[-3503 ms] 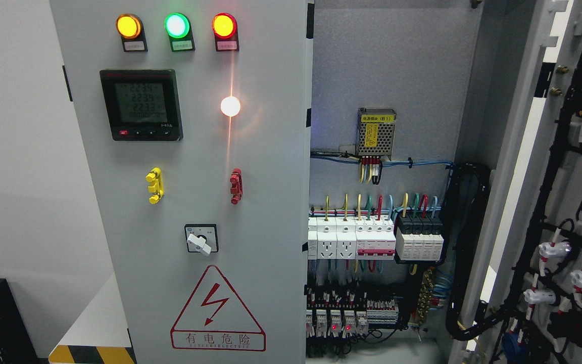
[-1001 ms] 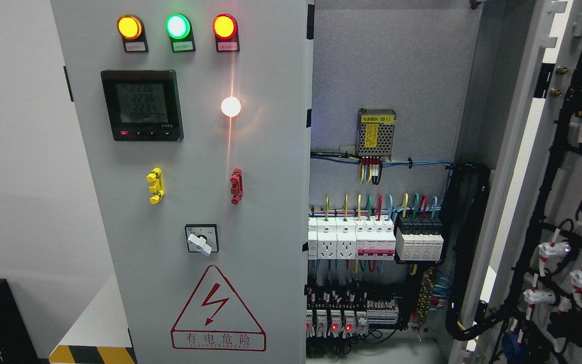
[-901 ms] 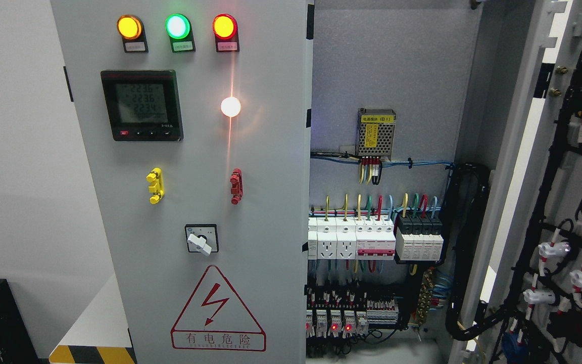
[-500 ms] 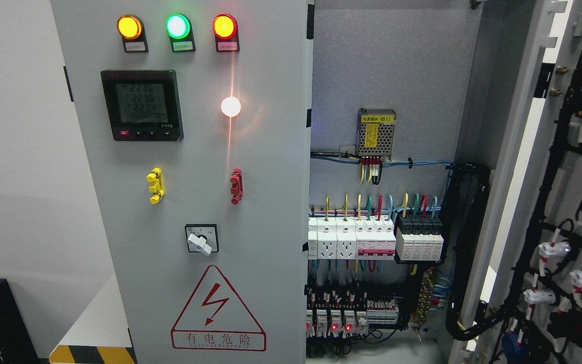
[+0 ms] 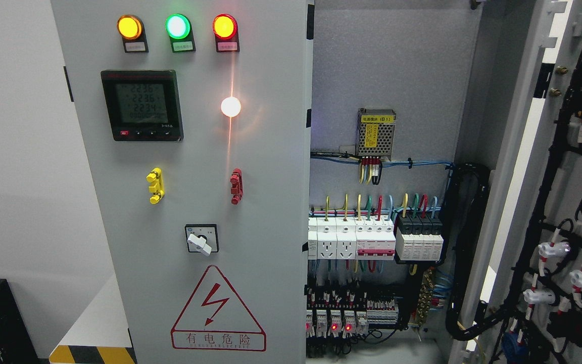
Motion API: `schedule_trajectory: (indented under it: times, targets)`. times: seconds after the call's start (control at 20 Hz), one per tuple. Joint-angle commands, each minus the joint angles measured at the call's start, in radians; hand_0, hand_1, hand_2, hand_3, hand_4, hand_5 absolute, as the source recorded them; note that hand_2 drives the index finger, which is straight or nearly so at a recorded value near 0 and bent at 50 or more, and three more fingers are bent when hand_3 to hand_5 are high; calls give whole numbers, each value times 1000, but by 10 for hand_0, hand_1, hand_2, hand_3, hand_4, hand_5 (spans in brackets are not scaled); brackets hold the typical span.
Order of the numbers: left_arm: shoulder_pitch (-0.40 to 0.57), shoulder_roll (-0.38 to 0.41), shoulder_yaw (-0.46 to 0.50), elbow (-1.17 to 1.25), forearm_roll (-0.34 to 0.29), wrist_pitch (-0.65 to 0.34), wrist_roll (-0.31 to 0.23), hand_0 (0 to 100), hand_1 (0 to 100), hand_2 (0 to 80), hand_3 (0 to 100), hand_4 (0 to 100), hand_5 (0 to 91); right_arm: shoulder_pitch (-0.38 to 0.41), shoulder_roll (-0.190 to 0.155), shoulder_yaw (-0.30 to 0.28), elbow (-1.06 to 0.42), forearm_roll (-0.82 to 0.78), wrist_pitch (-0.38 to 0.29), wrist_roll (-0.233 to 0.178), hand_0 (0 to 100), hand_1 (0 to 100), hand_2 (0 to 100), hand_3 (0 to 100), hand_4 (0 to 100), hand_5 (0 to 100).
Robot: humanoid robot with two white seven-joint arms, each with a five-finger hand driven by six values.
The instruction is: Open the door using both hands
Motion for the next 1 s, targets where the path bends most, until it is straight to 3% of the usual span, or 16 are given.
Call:
schedule_trajectory:
  times: [0.0, 0.25, 0.7, 0.75, 0.9, 0.95]
  targets:
    - [-4, 25, 64, 37, 4, -2, 5, 0, 0, 0, 0, 0, 0, 1, 0, 5, 0, 0, -1, 0, 0, 0, 0, 0, 0, 0]
    - [-4, 26, 62, 26, 2, -6, 3, 0, 0, 0, 0, 0, 0, 1, 0, 11, -66, -2, -2, 0, 0, 0, 0, 0, 0, 0]
    - [-10, 5, 61, 26, 4, -5, 8, 0, 0, 0, 0, 0, 0, 155, -12, 20, -649, -5, -1, 0, 0, 0, 0, 0, 0, 0]
    - [-10, 0, 61, 26, 2, -5, 27, 0, 0, 0, 0, 0, 0, 169, -17, 20, -699, -5, -2, 0, 0, 0, 0, 0, 0, 0]
    - [-10, -1, 62, 26, 2, -6, 162, 0, 0, 0, 0, 0, 0, 221, -21, 64, -834, -5, -2, 0, 0, 0, 0, 0, 0, 0]
    - [-10, -3, 62, 26, 2, -6, 176, 0, 0, 0, 0, 0, 0, 244, -32, 83, -882, -5, -2, 0, 0, 0, 0, 0, 0, 0]
